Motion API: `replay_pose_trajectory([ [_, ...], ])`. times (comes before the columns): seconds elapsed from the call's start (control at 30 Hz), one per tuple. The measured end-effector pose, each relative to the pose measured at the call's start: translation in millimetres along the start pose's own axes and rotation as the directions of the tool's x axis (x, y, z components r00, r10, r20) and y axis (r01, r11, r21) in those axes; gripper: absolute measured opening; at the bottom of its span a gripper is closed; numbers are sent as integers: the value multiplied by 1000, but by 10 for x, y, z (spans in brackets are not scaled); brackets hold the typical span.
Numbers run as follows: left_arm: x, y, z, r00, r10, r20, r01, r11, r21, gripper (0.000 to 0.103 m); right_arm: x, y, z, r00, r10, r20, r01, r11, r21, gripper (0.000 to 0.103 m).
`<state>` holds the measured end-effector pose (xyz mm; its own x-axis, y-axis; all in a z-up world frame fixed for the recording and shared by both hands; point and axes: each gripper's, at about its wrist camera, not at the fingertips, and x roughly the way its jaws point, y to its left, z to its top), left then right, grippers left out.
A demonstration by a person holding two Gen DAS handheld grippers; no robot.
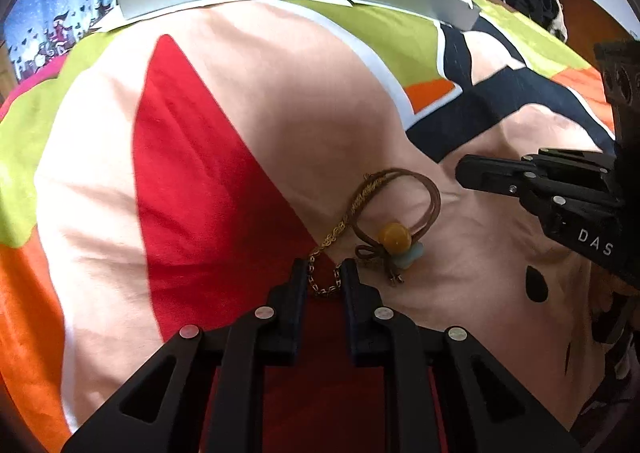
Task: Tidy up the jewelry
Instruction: 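Grasp the gold chain bracelet with the left tool and carry it to the box, then open the left tool over the box and withdraw both tools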
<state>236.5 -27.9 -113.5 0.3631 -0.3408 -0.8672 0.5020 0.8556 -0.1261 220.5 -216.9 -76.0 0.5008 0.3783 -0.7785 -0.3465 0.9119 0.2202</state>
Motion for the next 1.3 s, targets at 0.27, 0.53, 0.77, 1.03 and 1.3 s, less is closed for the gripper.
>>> replay_pose_trajectory([
  [0.27, -104, 154, -22, 998, 63, 30, -61, 997, -52, 13, 226, 158, 110, 997, 57, -46, -57, 998, 0, 28],
  [0.53, -235, 256, -42, 992, 106, 76, -100, 992, -77, 13, 435, 298, 97, 992, -76, -103, 66, 993, -98, 3],
  [0.77, -574, 203, 360, 978, 101, 183, -93, 994, -53, 13, -4, 234, 299, 996, -48, 79, 56, 993, -101, 3],
  [1.03, -954, 45, 1297, 931, 55, 362, -50, 998, -24, 13, -760, 59, 978, 951, -58, 303, 90, 992, -90, 3],
  [1.3, -899, 127, 2044, 873, 53, 484, -11, 996, -89, 13, -638, -375, 1587, 931, -96, 351, 98, 995, 13, 3],
])
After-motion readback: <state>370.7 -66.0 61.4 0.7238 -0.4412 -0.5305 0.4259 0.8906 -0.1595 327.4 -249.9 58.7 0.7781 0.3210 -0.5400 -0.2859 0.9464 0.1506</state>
